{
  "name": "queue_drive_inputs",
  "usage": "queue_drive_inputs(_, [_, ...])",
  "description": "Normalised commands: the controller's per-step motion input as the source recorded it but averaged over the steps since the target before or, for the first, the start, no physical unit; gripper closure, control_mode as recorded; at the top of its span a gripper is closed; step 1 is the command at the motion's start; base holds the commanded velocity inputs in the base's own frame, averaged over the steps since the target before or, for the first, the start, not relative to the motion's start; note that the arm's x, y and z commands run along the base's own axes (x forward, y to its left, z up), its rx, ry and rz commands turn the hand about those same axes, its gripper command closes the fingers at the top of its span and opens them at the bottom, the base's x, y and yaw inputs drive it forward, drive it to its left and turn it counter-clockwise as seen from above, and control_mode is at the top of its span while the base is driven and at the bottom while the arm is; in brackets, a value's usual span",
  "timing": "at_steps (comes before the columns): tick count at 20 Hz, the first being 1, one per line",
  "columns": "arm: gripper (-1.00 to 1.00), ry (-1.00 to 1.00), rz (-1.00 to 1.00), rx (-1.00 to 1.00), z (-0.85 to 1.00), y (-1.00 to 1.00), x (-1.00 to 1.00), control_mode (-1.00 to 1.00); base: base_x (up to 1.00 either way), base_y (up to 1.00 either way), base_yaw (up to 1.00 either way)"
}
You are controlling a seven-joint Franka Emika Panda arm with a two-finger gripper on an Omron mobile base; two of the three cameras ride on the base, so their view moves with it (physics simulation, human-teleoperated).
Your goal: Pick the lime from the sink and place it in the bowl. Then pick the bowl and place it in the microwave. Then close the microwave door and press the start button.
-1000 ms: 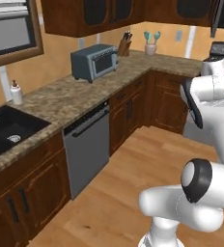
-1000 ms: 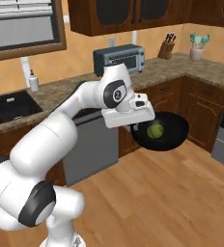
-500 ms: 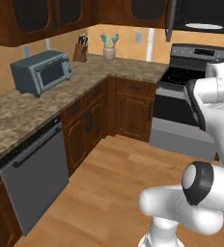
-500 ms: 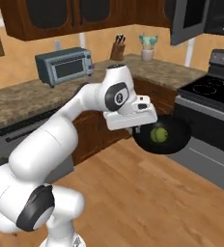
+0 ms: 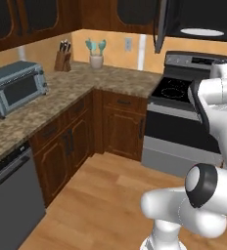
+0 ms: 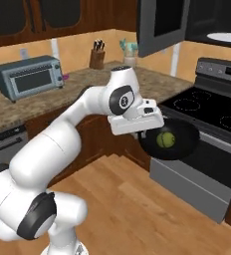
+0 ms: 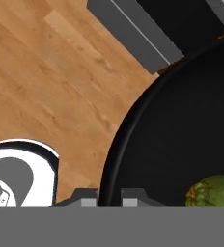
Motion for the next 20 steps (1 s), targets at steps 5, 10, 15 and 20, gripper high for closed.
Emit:
queue_drive_inputs(5, [1.00, 0.00, 0.00, 0.00, 0.00, 0.00, 0.00, 1.00, 0.90, -0.46, -0.04])
queue_drive_inputs(10, [1.00, 0.00, 0.00, 0.00, 0.00, 0.00, 0.00, 1.00, 0.91, -0.31, -0.19])
queue_drive_inputs(15, [1.00, 0.00, 0.00, 0.00, 0.00, 0.00, 0.00, 1.00, 0.98, -0.08, -0.29])
queue_drive_inputs(20, [1.00, 0.00, 0.00, 0.00, 0.00, 0.00, 0.00, 1.00, 0.96, 0.02, -0.17])
